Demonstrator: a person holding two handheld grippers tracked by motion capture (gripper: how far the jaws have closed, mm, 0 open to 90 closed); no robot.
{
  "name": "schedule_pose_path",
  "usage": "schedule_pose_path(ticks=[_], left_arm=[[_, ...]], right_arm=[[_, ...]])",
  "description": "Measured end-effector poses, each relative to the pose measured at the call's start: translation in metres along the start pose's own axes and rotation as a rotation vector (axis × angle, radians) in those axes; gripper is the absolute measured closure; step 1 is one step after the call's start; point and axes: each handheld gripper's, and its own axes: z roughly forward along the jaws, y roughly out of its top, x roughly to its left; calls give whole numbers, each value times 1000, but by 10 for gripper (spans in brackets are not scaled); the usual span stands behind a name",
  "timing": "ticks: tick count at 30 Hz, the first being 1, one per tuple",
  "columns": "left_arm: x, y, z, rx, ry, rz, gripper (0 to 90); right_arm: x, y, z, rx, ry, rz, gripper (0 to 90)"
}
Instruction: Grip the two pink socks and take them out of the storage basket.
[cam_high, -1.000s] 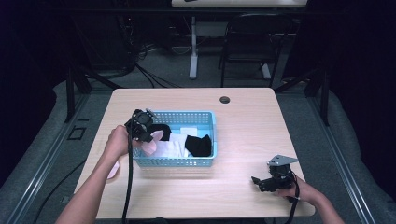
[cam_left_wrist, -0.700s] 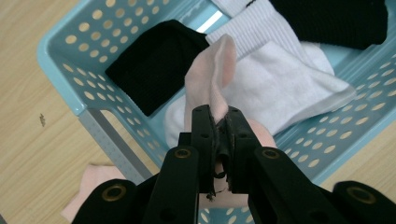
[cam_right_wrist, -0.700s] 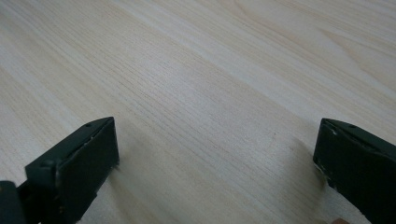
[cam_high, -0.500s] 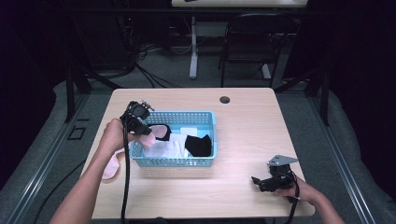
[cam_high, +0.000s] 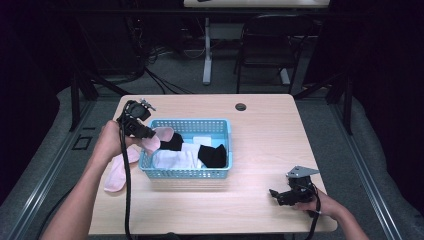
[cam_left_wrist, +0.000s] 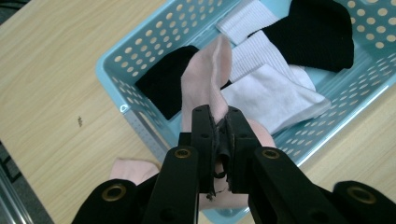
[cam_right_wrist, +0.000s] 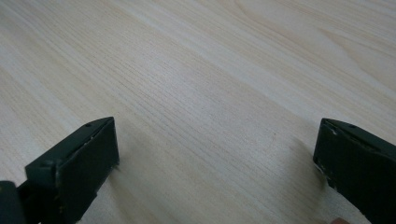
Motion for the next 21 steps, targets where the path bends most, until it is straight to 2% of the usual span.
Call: schedule_pose_path(ticks=[11, 15, 16, 21], left_arm=[[13, -8, -30, -18, 26, -26, 842], [21, -15, -42, -24, 45, -43, 842], [25, -19, -47, -30, 51, -58, 842], [35, -29, -52, -27, 75, -82, 842]], right_arm=[[0, 0, 0, 0, 1, 0, 0], [0, 0, 0, 0, 1, 0, 0], [0, 0, 0, 0, 1, 0, 0], [0, 0, 0, -1, 1, 0, 0]])
